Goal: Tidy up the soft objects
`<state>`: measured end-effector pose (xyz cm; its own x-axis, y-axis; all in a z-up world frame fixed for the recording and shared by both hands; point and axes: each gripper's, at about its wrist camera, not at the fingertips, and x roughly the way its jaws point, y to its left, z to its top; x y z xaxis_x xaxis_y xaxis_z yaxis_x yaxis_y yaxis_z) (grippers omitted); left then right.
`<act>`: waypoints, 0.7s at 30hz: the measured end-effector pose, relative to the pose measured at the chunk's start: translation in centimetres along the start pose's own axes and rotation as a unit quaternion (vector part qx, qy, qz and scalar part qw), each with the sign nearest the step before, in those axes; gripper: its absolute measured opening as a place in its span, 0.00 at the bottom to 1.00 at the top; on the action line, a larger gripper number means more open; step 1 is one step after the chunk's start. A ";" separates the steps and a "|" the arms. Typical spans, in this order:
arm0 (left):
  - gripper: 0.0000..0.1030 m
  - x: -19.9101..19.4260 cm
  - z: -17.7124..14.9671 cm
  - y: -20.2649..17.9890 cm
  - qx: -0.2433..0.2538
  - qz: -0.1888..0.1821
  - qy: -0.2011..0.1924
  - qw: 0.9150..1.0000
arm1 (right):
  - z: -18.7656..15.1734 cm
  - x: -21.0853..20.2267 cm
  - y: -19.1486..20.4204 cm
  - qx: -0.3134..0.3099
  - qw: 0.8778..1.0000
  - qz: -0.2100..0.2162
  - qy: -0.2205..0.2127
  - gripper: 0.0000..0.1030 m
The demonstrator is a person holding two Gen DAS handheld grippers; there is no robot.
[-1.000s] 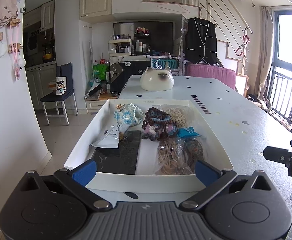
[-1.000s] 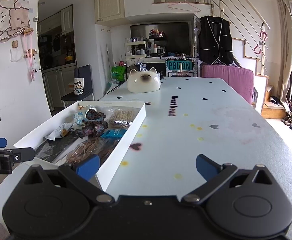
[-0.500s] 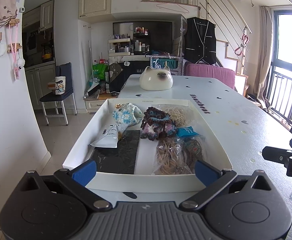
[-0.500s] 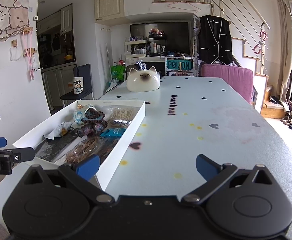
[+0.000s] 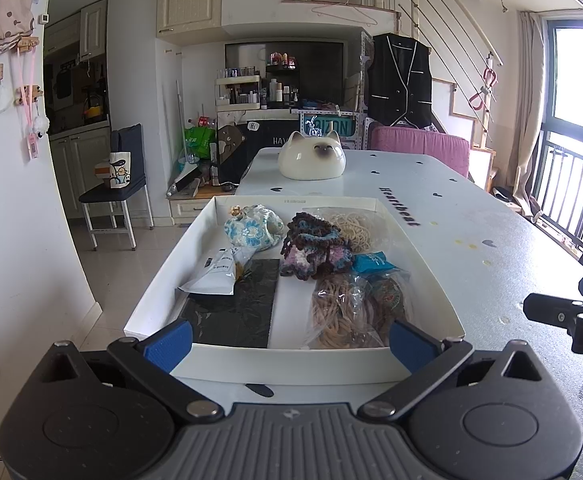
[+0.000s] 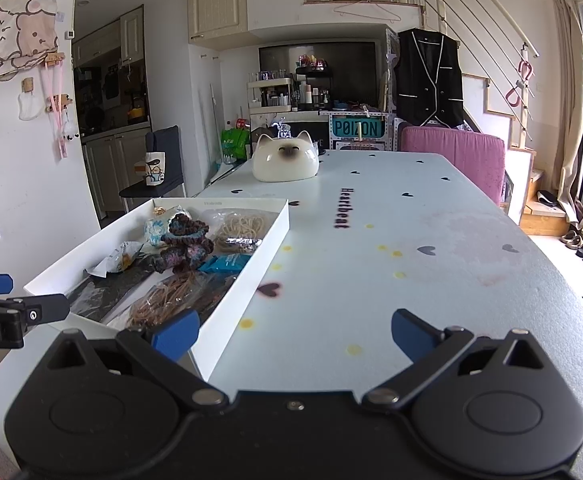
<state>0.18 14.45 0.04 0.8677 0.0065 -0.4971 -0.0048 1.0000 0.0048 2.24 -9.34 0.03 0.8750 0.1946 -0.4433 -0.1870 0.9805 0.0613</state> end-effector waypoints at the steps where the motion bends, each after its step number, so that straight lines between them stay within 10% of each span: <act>1: 1.00 0.0 0.0 0.0 0.000 0.000 0.000 1.000 | 0.0 0.0 0.0 0.000 1.000 0.000 0.000 1.00; 21: 1.00 0.2 -0.1 0.0 0.000 0.000 0.001 1.000 | -0.1 0.0 -0.1 0.000 1.000 -0.001 0.001 1.00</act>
<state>0.31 14.42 -0.11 0.8663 0.0057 -0.4995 -0.0039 1.0000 0.0047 2.16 -9.44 -0.06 0.8746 0.1928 -0.4450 -0.1854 0.9808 0.0607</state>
